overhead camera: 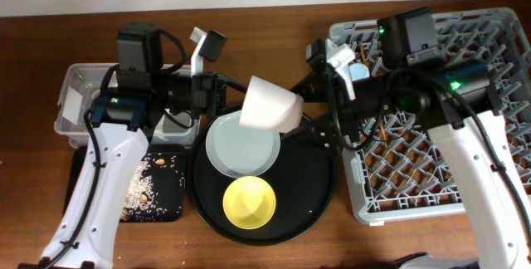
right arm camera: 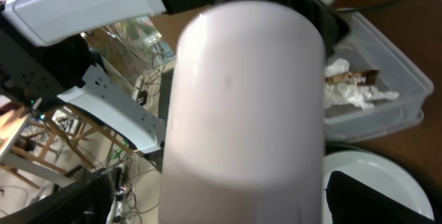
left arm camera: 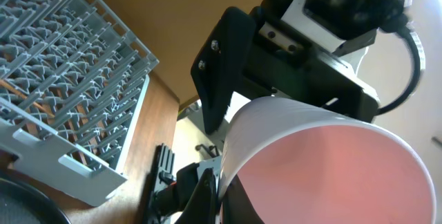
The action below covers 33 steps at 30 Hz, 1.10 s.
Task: Sort waste into correct bins and load items into the dishwasher rack
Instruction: 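Pass the pink cup from the left gripper to the right gripper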
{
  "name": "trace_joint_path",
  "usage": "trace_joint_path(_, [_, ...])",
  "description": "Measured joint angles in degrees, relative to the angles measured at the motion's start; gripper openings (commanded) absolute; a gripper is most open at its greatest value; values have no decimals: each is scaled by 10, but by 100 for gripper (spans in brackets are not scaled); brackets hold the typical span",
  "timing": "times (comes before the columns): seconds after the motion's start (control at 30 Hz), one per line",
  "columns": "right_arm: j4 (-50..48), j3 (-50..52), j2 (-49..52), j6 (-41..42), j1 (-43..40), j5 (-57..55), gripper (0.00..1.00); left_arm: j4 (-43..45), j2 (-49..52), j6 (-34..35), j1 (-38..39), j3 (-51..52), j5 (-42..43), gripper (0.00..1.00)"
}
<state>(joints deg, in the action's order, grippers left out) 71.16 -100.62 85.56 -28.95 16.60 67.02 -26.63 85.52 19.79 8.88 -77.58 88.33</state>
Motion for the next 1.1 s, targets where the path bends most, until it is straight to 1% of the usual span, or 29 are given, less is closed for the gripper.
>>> trace_joint_path(0.03, [-13,0,0,6,6,2,97,7,0,0,5,0,0,0])
trace_joint_path(0.2, [-40,0,1,58,14,-12,85,21,0,0,20,0,-2,0])
trace_joint_path(0.23, [-40,0,2,67,14,-16,80,21,0,0,21,0,-3,0])
trace_joint_path(0.27, [-40,0,4,75,14,-18,73,21,0,0,20,0,-6,0])
trace_joint_path(0.3, [-42,0,8,80,14,-21,72,21,0,0,20,0,-9,0])
trace_joint_path(0.43, [-39,0,14,93,14,-24,72,22,2,0,20,0,-24,0])
trace_joint_path(0.6, [-39,0,14,96,14,-27,66,23,2,0,20,0,-27,1])
trace_joint_path(0.77, [-43,0,14,106,14,-33,66,9,2,-5,20,0,-30,1])
trace_joint_path(0.9, [-48,1,14,115,16,-43,66,-47,2,-34,17,-2,-37,1])
trace_joint_path(1.0, [-66,5,17,139,18,-53,65,-130,2,-63,13,-8,-71,2])
trace_joint_path(1.1, [-70,7,21,143,18,-59,65,-145,2,-70,12,-10,-90,5])
